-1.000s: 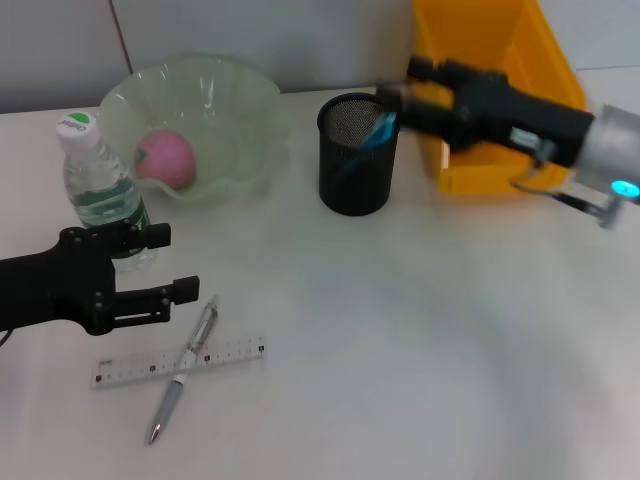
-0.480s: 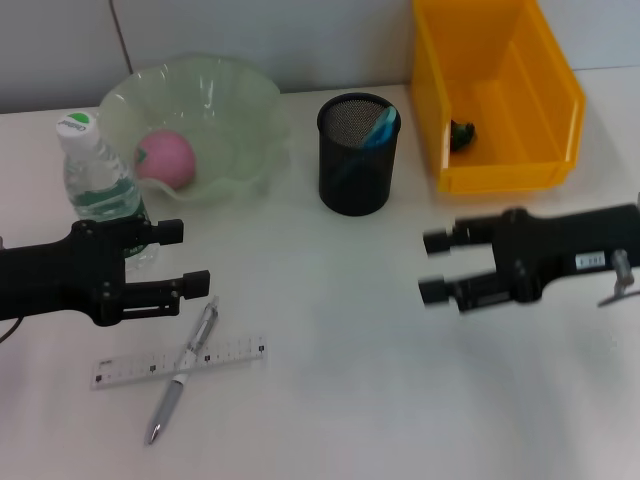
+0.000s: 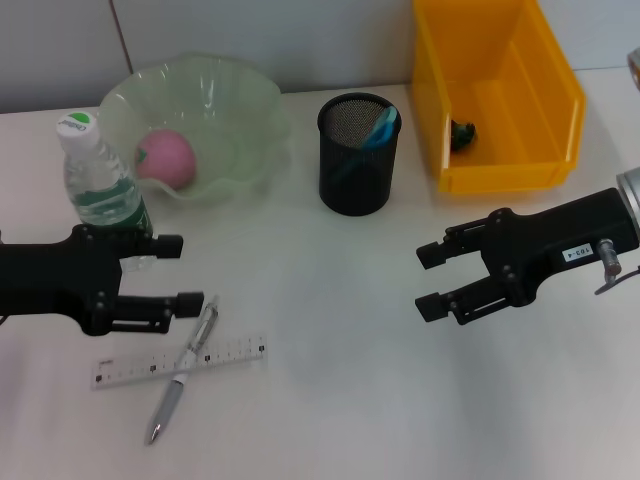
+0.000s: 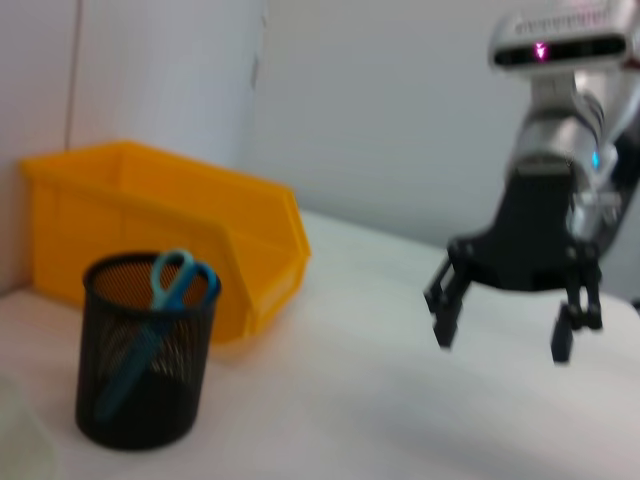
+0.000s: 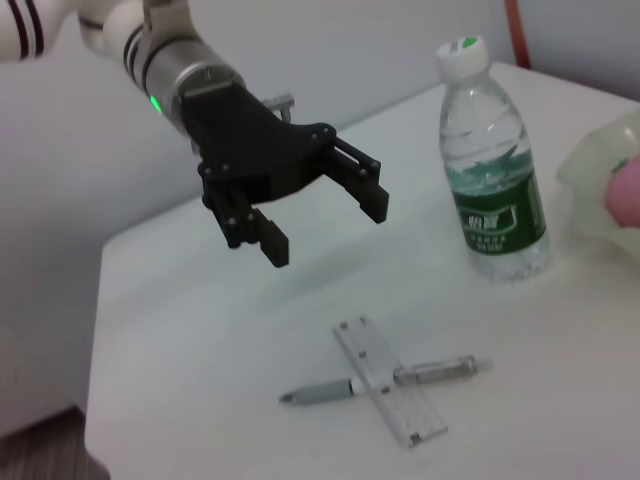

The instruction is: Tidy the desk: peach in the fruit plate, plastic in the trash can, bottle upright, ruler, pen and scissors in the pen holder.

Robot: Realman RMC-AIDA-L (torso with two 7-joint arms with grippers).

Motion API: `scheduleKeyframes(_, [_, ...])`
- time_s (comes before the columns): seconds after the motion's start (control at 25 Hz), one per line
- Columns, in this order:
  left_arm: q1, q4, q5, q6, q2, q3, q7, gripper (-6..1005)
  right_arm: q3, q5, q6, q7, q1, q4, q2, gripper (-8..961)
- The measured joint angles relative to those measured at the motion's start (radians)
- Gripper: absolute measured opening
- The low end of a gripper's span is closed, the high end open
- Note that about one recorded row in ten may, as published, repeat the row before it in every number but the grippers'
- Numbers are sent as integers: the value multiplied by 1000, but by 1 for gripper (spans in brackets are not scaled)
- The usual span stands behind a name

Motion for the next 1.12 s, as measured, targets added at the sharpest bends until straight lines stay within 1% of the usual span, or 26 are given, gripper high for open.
scheduleKeyframes(0.04, [-2, 20, 15, 6, 0, 5, -9, 814, 0, -12, -1, 1, 5, -1, 0, 795])
scheduleKeyframes(0.12, [-5, 77, 57, 24, -8, 12, -23, 814, 1, -49, 1, 6, 19, -2, 1, 795])
scheduleKeyframes(0.24, [-18, 174, 128, 62, -30, 32, -37, 813, 4, -81, 3, 15, 33, -2, 3, 795])
scheduleKeyframes(0.36, [-40, 224, 184, 69, -43, 80, -59, 813, 11, -91, 3, 18, 42, -2, 3, 795])
scheduleKeyframes(0.4, [-55, 245, 220, 67, -54, 107, -68, 813, 13, -92, 3, 18, 43, -2, 2, 794])
scheduleKeyframes(0.48, [-74, 259, 261, 59, -68, 130, -71, 813, 13, -92, 4, 18, 47, -1, 2, 794])
scheduleKeyframes(0.56, [-97, 260, 292, 42, -76, 155, -74, 813, 14, -93, 6, 18, 50, 1, 4, 794])
scheduleKeyframes(0.68, [-138, 236, 315, -23, -78, 246, -104, 813, 14, -103, 13, 16, 50, 2, 10, 794])
scheduleKeyframes(0.76, [-155, 230, 327, -61, -80, 303, -121, 813, 14, -108, 16, 16, 51, 2, 12, 794])
scheduleKeyframes(1.0, [-189, 200, 333, -159, -86, 445, -152, 813, 14, -126, 39, 14, 53, 3, 24, 794])
scheduleKeyframes(1.12, [-201, 177, 334, -201, -86, 485, -164, 813, 14, -143, 42, 15, 54, -1, 32, 794])
